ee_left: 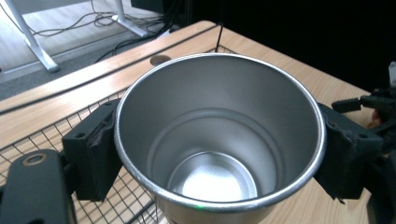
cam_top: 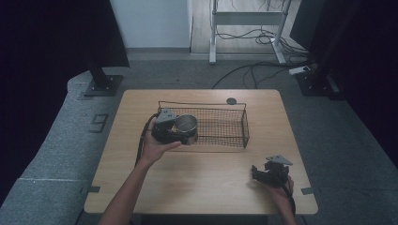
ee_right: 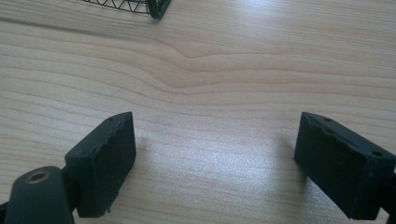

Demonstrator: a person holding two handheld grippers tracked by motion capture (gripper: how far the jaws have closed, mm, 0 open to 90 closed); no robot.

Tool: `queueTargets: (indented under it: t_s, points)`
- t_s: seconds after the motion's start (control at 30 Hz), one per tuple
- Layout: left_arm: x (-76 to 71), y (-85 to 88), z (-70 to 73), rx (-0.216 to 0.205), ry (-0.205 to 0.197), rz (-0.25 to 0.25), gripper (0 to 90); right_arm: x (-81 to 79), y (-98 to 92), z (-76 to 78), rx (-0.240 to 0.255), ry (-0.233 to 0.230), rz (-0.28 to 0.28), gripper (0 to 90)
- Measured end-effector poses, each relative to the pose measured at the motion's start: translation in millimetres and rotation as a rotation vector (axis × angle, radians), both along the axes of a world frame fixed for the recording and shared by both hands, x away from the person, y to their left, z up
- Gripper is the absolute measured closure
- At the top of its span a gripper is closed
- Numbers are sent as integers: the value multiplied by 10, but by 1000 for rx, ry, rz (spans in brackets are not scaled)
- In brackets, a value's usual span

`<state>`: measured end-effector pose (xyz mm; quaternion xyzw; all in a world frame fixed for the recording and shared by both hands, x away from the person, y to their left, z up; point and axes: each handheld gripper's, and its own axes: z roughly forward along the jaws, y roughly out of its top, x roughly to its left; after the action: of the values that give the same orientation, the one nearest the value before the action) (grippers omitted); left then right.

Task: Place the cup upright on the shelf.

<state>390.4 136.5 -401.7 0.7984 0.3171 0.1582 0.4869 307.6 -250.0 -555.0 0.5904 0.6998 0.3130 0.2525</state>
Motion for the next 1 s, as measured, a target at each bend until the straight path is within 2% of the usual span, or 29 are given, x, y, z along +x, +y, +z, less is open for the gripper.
queueTargets:
  t_s: [0.13,0.33,0.4,0.43,0.5,0.63,0.87,1.0]
  points:
    - [62,4,33,13,-3,4,148,0,1,-1,0,-2,-1,124]
    - [153,-8,84,12,-15,13,148,0,0,-1,-1,-1,0,124]
    - [185,-43,82,35,-19,12,148,0,-2,-2,-3,-2,1,124]
    - [185,-43,82,35,-19,12,148,0,-2,-2,-3,-2,1,124]
    - [240,-47,87,8,-2,-1,148,1,-2,-2,-3,-2,1,124]
    - [317,-75,98,40,-13,14,148,1,-2,-2,-3,-2,1,124]
    - [440,-91,84,47,0,25,148,0,-2,-3,-2,-3,1,124]
    - [480,-118,84,60,-9,17,148,0,-2,-3,-2,-3,1,124]
